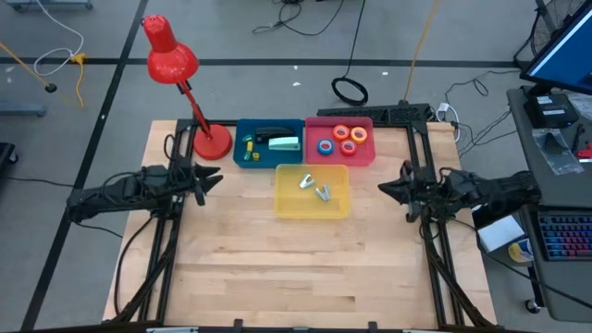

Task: Pick and place Stapler, Stapler remover, tape
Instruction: Return to Home Position

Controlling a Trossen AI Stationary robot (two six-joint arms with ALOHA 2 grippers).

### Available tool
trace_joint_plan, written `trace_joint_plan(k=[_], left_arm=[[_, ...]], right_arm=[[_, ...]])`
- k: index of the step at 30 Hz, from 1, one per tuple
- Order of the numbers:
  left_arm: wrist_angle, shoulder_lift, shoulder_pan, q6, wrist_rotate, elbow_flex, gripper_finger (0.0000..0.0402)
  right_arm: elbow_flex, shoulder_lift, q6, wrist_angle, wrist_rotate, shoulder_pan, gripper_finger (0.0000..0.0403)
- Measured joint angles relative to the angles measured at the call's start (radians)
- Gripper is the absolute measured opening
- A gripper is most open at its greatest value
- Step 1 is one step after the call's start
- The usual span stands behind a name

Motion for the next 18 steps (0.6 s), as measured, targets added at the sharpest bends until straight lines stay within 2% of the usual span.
trace_joint_plan(k=[5, 9, 14, 18], left_arm=[[0.163, 0.002, 0.0, -0.007, 0.053, -0.114, 0.0177], [0.173, 0.003, 0.005, -0.014, 0.054, -0.132, 0.0177], [0.173, 0.002, 0.021, -0.003, 0.057, -0.132, 0.0177], [0.173, 0.002, 0.013, -0.002, 0.104, -0.132, 0.0177]], right_arm=[[-0.118, -0.017, 0.06, 0.113, -0.051, 0.0, 0.0002], [-0.129, -0.06, 0.086, 0.1, -0.077, 0.0, 0.0004], [-0.129, -0.135, 0.039, 0.073, -0.078, 0.0, 0.0002], [-0.129, -0.176, 0.045, -0.002, -0.072, 0.0, 0.0004]])
